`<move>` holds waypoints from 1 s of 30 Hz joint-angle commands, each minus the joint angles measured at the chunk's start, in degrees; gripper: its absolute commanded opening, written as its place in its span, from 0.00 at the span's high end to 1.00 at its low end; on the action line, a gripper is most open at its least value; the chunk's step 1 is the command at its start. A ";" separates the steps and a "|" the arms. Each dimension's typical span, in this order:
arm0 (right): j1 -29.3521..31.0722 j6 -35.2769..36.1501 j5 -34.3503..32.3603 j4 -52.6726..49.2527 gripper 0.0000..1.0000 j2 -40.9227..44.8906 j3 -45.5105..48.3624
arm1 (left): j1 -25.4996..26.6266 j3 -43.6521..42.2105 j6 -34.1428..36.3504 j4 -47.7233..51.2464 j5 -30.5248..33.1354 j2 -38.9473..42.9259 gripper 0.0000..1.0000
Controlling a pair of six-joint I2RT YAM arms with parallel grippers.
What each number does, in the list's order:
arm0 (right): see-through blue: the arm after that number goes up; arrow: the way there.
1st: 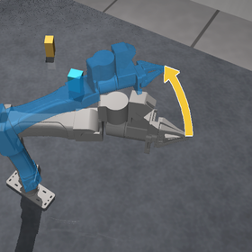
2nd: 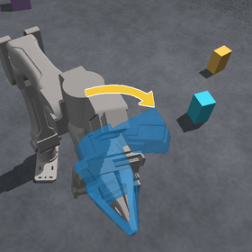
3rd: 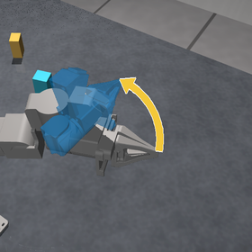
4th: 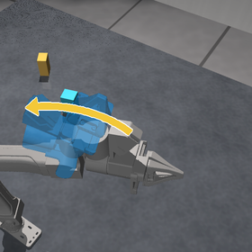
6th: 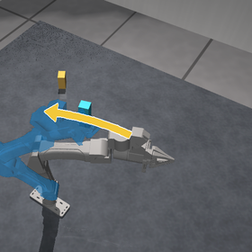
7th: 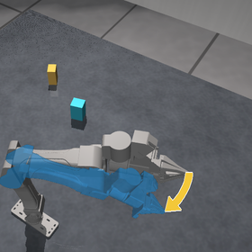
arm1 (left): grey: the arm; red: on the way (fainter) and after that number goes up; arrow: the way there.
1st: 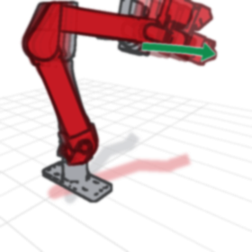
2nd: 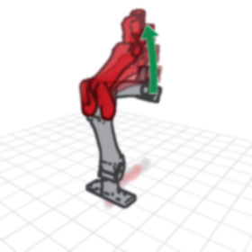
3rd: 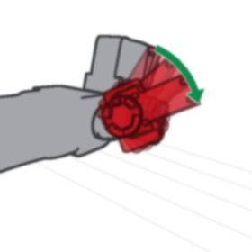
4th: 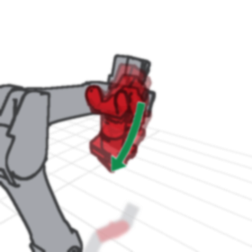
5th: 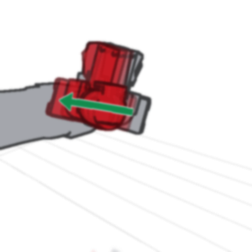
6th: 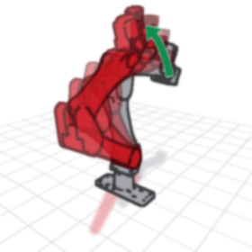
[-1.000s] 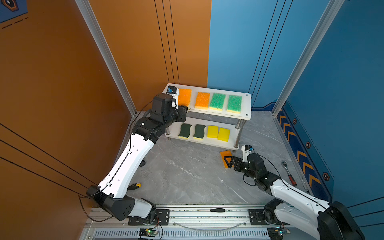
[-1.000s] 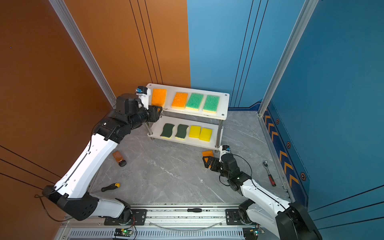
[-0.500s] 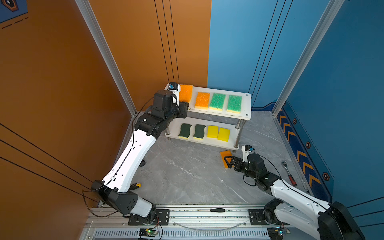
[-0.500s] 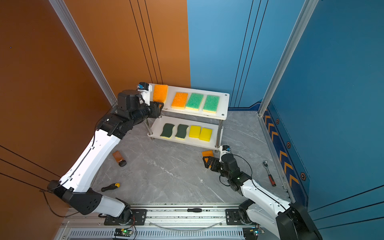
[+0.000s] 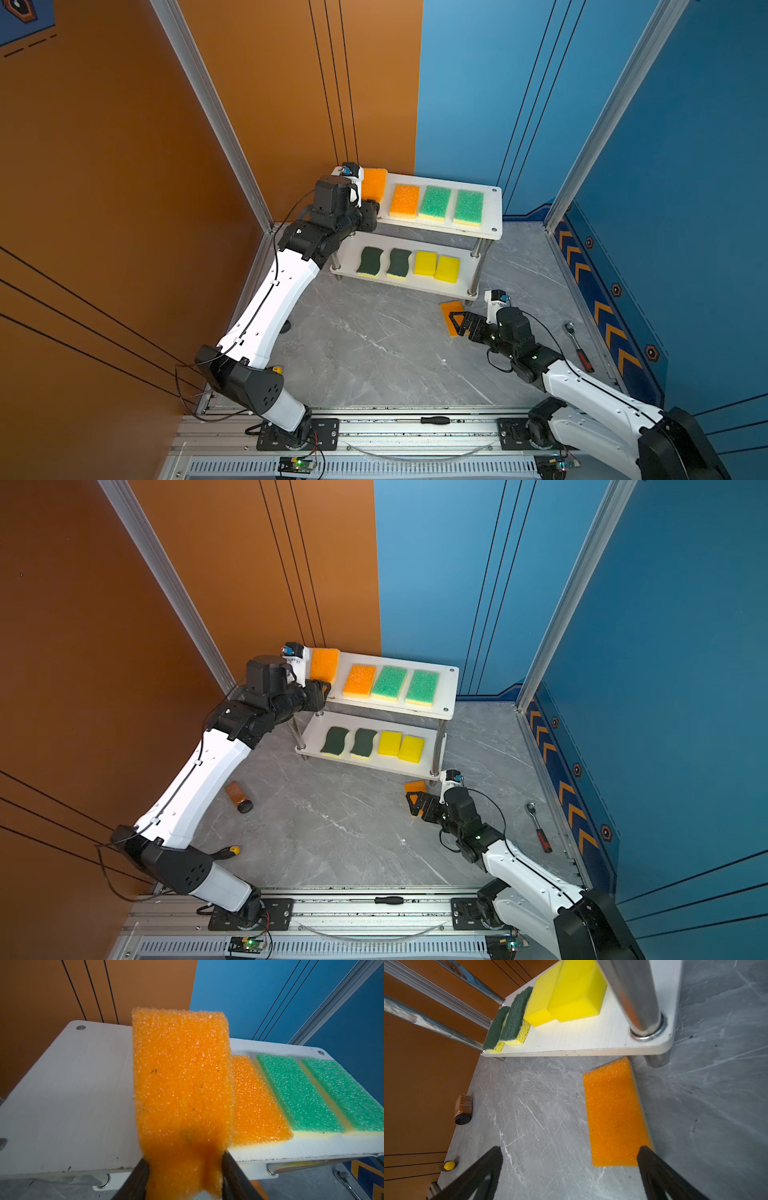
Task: Place and organize the cleaning sponges onto the shelf
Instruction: 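Move the held orange sponge beside the orange sponge on the shelf top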
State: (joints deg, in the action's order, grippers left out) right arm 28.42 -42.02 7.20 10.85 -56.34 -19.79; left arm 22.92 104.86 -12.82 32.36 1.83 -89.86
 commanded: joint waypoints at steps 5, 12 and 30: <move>-0.40 -0.01 -1.28 -2.06 0.00 0.78 0.64 | -0.50 3.45 1.19 -1.07 -1.99 -2.04 0.51; -0.65 0.09 -1.20 -1.98 0.00 0.89 0.93 | -0.50 4.57 0.95 -1.07 -2.44 -3.82 0.50; -1.66 -0.01 -1.39 -2.67 0.00 3.21 2.08 | -0.57 5.53 0.94 -1.11 -1.21 -5.91 0.49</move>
State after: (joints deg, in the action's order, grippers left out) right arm 27.29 -42.02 7.20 9.50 -54.19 -18.68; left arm 22.92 107.98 -12.84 32.32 0.47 -95.00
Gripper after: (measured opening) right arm 0.999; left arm 0.510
